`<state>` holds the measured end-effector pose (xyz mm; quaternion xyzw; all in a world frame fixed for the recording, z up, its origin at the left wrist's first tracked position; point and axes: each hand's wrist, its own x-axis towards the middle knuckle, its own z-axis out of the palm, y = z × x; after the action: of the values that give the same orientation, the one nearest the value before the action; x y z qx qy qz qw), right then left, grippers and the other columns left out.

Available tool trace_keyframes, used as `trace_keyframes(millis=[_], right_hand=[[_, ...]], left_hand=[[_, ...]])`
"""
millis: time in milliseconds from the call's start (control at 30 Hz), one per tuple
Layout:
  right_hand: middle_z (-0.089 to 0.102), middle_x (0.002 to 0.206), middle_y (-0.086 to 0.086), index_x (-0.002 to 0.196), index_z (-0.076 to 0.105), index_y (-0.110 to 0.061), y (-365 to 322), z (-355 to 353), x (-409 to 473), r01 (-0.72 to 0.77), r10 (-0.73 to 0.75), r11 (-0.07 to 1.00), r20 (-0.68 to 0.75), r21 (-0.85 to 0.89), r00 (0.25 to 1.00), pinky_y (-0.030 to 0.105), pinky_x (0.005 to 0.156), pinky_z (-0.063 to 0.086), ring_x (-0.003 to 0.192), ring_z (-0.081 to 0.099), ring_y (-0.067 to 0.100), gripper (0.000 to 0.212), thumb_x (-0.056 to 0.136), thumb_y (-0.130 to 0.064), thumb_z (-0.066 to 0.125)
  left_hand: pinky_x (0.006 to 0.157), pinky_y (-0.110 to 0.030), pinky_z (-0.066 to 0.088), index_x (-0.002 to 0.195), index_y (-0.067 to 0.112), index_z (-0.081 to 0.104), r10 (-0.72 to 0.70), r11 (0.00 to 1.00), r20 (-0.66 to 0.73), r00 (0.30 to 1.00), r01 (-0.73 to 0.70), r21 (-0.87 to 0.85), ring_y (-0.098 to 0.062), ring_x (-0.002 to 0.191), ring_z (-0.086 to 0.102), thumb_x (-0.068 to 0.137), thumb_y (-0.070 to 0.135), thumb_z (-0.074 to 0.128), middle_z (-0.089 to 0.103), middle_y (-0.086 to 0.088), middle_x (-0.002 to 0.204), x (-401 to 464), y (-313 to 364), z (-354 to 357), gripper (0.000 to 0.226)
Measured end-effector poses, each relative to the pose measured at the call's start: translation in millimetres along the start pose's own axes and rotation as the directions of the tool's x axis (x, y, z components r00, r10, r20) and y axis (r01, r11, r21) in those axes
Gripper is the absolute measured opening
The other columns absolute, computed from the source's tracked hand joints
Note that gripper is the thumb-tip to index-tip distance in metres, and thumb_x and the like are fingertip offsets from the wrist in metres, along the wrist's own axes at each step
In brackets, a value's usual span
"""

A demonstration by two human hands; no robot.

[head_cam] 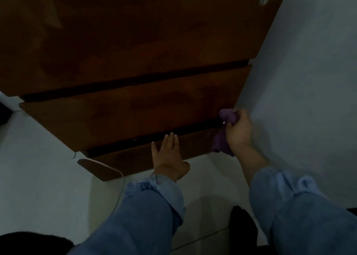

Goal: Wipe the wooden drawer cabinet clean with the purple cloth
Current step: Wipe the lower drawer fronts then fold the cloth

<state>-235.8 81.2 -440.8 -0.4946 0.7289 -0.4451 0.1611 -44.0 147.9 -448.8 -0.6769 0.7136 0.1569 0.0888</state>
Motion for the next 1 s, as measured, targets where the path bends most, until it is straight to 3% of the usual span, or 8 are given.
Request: trace_keyframes(millis=[133,267,333,433,600,800,900,1000], right_hand=[[0.065,0.081,-0.009,0.083,0.068,-0.012,24.2,18.7,8.8,-0.024,0.022,0.998,0.047,0.049,0.999,0.028,0.082,0.043,0.083,0.062,0.013,0.023,0.079,-0.007,0.046],[0.057,0.1,-0.004,0.095,0.058,-0.037,43.3,23.3,-0.2,0.053,-0.027,0.991,0.212,-0.119,0.977,0.033,0.086,0.043,0.092,0.052,0.015,0.032,0.079,-0.013,0.043],[0.052,0.127,-0.001,0.116,0.052,-0.034,48.3,23.5,-4.3,0.051,0.007,0.976,0.27,-0.209,0.963,0.036,0.097,0.043,0.111,0.052,0.022,0.049,0.072,-0.012,0.048],[0.017,0.158,0.0,0.146,0.027,-0.03,41.6,25.5,-23.3,0.18,-0.007,0.888,0.379,-0.422,0.925,0.037,0.102,0.04,0.13,0.042,0.029,0.075,0.08,-0.004,0.053],[0.012,0.159,-0.007,0.146,0.029,-0.03,15.2,48.1,-67.5,0.348,-0.181,0.903,0.51,-0.253,0.841,0.033,0.105,0.038,0.14,0.03,0.021,0.07,0.085,-0.005,0.051],[0.001,0.158,-0.02,0.142,0.015,-0.053,17.3,41.7,-55.8,0.309,0.001,0.862,0.611,-0.402,0.791,0.063,0.11,0.017,0.133,0.03,0.033,0.08,0.085,-0.009,0.05],[0.013,0.158,-0.007,0.144,0.03,-0.032,22.6,45.7,-57.6,0.277,-0.197,0.96,0.596,-0.044,0.779,0.04,0.118,0.022,0.145,0.018,0.02,0.08,0.08,0.011,0.047],[0.016,0.158,-0.003,0.144,0.034,-0.021,15.8,56.0,-67.5,0.148,-0.148,0.988,0.508,0.042,0.849,0.015,0.107,0.022,0.145,0.017,0.016,0.077,0.078,0.017,0.043]], left_hand=[[0.115,-0.055,-0.01,0.15,0.016,-0.014,0.026,0.999,-0.017,1.0,-0.025,0.048,-0.014,0.145,-0.018,0.082,0.055,0.047,-0.02,0.003,0.158,0.9,-5.2,7.3,0.099],[0.115,-0.055,-0.01,0.15,0.017,-0.016,0.022,0.999,-0.012,1.0,-0.021,0.034,-0.014,0.144,-0.021,0.08,0.056,0.049,-0.023,0.003,0.157,1.7,-3.2,9.3,0.103],[0.115,-0.055,-0.01,0.149,0.017,-0.017,0.017,0.999,-0.013,1.0,-0.016,0.036,-0.015,0.144,-0.022,0.08,0.058,0.049,-0.023,0.003,0.157,2.5,-2.5,10.6,0.104],[0.115,-0.054,-0.011,0.149,0.017,-0.017,0.013,0.999,-0.003,1.0,-0.013,0.034,-0.015,0.144,-0.022,0.079,0.059,0.05,-0.023,0.003,0.157,2.8,-3.9,12.7,0.105],[0.113,-0.055,-0.014,0.15,0.017,-0.015,-0.001,1.0,0.028,1.0,0.001,0.019,-0.014,0.144,-0.022,0.081,0.059,0.047,-0.023,0.003,0.157,2.6,-1.1,10.7,0.102],[0.114,-0.052,-0.013,0.149,0.014,-0.016,0.033,0.991,0.009,0.999,-0.034,0.128,-0.018,0.146,-0.016,0.088,0.049,0.045,-0.02,-0.002,0.158,-9.4,-33.4,-0.2,0.094],[0.116,-0.051,-0.008,0.149,0.012,-0.017,-0.095,0.989,-0.008,0.995,0.095,0.116,-0.02,0.146,-0.015,0.089,0.045,0.046,-0.02,-0.004,0.158,-30.6,-75.5,6.8,0.093],[0.115,-0.054,-0.008,0.148,0.013,-0.019,-0.156,0.976,-0.009,0.988,0.156,0.149,-0.019,0.145,-0.018,0.086,0.05,0.047,-0.023,-0.003,0.157,-43.7,-103.9,10.0,0.098]])
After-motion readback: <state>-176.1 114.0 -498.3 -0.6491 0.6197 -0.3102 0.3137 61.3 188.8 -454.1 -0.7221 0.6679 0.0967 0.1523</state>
